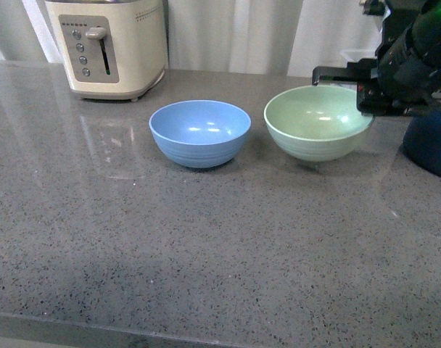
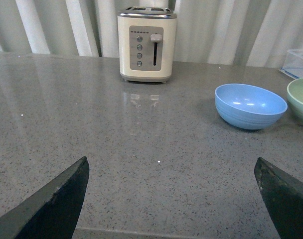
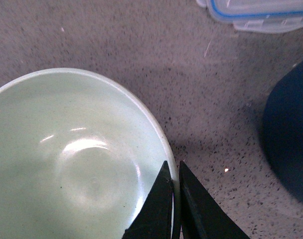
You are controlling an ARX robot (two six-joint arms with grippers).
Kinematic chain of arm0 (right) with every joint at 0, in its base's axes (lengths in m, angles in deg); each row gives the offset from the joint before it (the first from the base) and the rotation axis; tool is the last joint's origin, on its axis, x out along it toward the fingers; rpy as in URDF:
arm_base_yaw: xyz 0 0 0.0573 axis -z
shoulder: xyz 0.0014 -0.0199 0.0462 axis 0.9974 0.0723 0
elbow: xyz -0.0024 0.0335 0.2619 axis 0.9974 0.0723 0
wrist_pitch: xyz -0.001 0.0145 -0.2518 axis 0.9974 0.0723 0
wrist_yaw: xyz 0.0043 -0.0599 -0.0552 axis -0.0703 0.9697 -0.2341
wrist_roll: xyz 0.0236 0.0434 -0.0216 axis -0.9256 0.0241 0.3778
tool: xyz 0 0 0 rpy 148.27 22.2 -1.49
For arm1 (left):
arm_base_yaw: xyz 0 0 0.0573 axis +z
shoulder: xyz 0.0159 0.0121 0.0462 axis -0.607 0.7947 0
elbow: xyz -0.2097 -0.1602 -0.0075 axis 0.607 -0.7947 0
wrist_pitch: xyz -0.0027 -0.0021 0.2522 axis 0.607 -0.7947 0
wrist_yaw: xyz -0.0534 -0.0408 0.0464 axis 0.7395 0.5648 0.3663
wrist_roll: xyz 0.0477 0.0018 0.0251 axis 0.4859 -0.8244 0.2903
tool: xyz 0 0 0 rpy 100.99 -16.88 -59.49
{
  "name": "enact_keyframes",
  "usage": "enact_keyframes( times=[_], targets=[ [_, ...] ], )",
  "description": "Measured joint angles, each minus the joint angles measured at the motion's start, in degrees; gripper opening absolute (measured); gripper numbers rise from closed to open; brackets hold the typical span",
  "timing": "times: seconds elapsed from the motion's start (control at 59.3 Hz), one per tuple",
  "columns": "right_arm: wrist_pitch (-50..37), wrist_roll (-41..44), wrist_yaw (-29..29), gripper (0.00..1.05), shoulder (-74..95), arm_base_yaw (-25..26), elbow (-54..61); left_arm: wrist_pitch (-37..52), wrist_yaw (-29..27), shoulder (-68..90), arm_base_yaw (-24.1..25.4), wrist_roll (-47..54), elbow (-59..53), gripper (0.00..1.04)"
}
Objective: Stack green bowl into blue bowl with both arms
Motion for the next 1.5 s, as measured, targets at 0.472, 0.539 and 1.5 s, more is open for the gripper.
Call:
enact_keyframes(
  times=[0.472, 0.539, 1.5],
  targets=[
    [-0.7, -0.1, -1.7, 0.01, -4.8, -8.5, -8.8, 0.0, 0.0, 0.0, 0.0, 0.0, 0.0, 0.98],
    [-2.0, -0.7, -1.7, 0.01, -2.9, -11.3, -10.7, 0.0, 0.0, 0.0, 0.0, 0.0, 0.0, 0.98],
    [-12.6, -3.8, -12.5, 0.68, -4.5, -12.1, -0.8, 0.0, 0.0, 0.0, 0.0, 0.0, 0.0, 0.98]
  ],
)
